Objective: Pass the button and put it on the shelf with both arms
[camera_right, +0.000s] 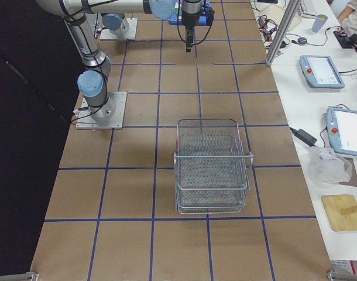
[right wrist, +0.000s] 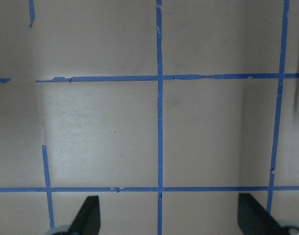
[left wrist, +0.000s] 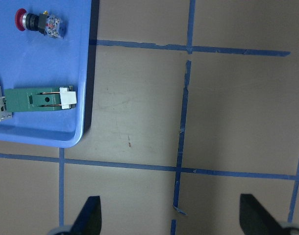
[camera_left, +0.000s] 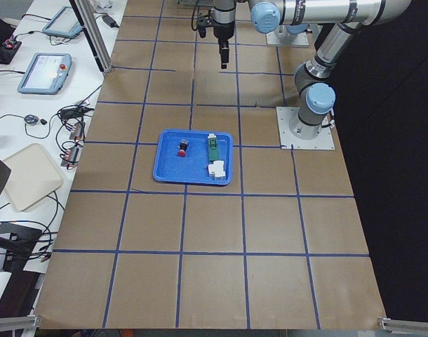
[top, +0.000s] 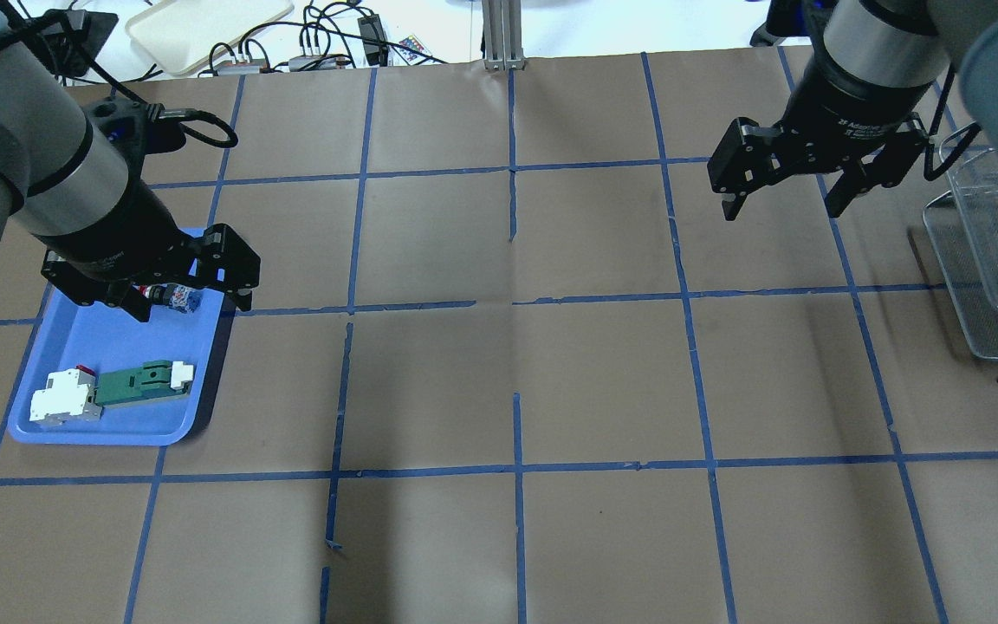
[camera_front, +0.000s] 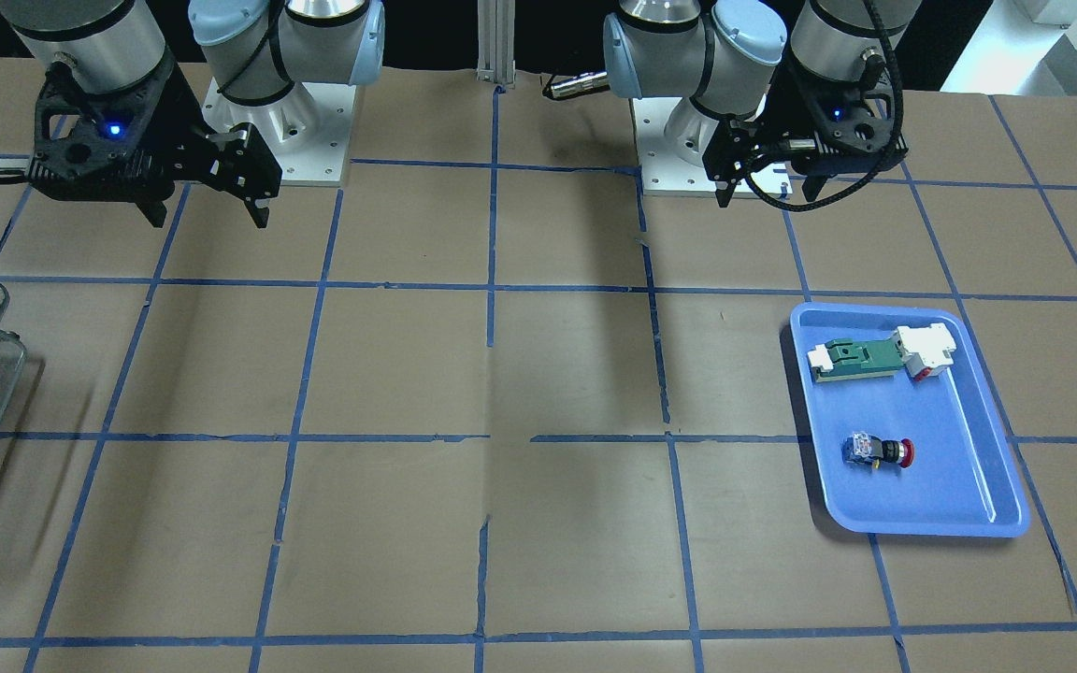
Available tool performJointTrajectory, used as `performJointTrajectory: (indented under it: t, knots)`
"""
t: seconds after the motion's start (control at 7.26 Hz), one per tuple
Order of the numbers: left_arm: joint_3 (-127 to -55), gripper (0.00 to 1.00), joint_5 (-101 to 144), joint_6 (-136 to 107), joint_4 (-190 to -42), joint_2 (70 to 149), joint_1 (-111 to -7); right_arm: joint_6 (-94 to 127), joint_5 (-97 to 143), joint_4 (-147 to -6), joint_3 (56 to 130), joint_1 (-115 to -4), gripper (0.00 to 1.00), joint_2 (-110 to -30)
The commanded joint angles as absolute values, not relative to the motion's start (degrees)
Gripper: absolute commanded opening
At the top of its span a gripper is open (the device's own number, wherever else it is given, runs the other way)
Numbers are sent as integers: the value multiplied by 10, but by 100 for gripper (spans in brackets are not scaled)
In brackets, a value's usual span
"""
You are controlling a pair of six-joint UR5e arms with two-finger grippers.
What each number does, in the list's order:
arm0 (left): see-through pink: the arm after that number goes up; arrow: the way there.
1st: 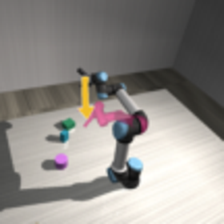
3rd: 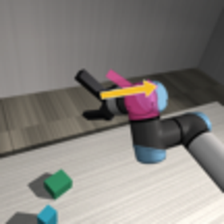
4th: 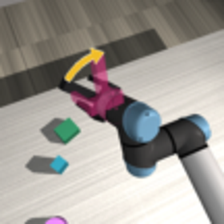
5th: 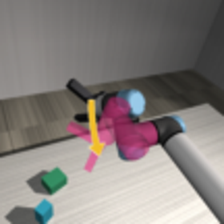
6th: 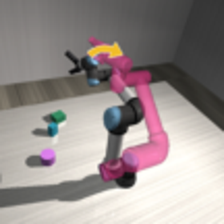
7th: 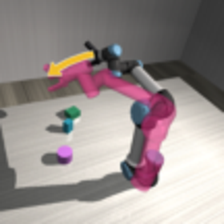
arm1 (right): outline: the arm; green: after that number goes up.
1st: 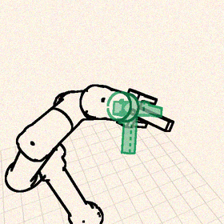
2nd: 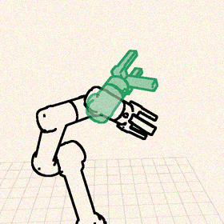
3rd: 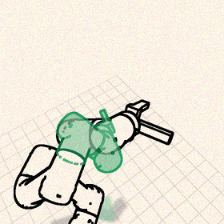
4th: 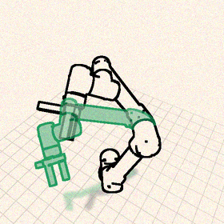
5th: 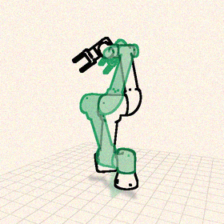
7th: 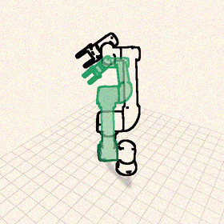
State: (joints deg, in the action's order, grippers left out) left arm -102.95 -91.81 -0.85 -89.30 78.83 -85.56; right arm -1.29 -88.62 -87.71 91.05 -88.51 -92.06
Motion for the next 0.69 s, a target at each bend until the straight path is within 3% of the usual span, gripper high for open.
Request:
performJointTrajectory:
  t: [0.0,0.55]
  knots:
    - [-1029,100,-918,-8,-893,788,-853,-13,-890,-876,911,-885,100,-920]
    - [-1039,100,-921,-9,-869,789,-854,-13,-887,-878,911,-885,100,-920]
